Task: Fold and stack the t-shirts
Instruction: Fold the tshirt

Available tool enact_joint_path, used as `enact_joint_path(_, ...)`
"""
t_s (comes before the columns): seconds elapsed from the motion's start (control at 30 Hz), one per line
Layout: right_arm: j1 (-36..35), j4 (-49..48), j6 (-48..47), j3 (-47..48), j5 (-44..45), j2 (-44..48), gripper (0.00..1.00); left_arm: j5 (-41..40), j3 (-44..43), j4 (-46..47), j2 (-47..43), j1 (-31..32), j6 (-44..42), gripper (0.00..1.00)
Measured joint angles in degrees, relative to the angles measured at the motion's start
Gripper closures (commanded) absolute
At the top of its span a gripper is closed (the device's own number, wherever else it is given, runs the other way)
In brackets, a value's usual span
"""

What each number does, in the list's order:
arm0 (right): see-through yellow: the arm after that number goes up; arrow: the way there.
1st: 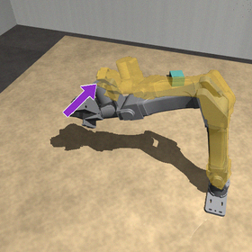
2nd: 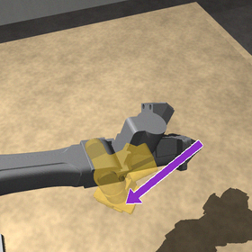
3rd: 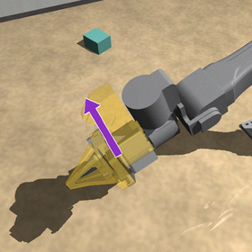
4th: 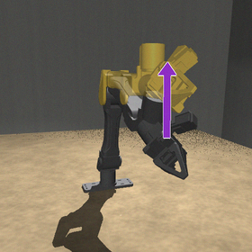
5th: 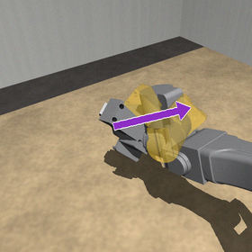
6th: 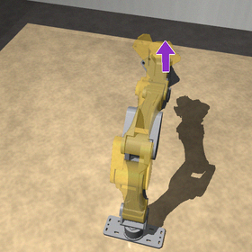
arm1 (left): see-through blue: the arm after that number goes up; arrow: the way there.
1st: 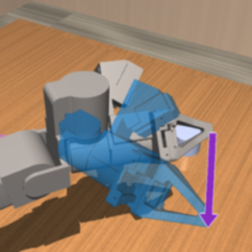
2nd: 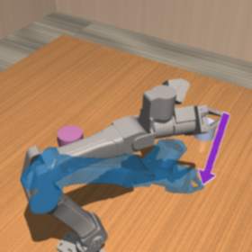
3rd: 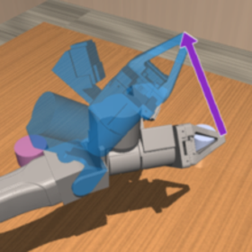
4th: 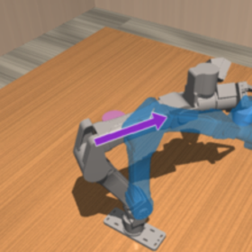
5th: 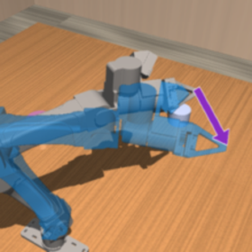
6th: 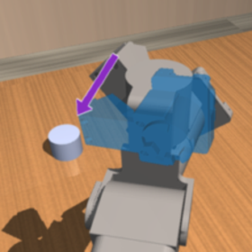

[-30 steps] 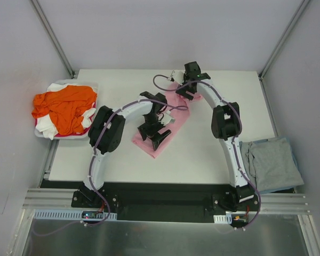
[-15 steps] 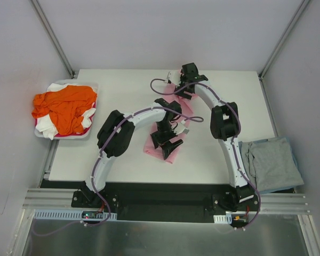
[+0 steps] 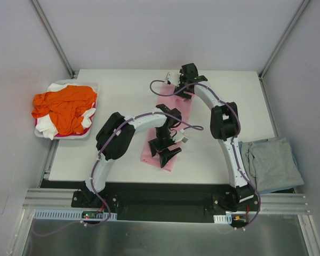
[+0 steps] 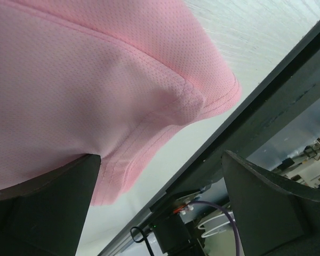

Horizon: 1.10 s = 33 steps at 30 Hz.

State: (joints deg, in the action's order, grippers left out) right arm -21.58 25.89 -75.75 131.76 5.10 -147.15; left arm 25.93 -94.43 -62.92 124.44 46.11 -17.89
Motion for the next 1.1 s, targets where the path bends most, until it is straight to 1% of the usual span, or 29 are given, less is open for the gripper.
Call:
enact_joint_path(0.23,0.0,-0.2,-1.2,0.0,-0.3,0.0,0.04,0.7,0.8,-1.3,0.0,2.2,0.4,0.01)
enact_joint_path(0.53,-0.3,-0.8,-2.1,0.0,-0.6,-0.1,0.04,0.7,0.1,-2.0,0.6,3.6,0.4,0.01)
enact_joint_path(1.1,-2.3,-5.3,-4.8,2.0,0.5,-2.5,0.04,3.0,-8.1,-5.1,5.5,5.5,0.6,0.01)
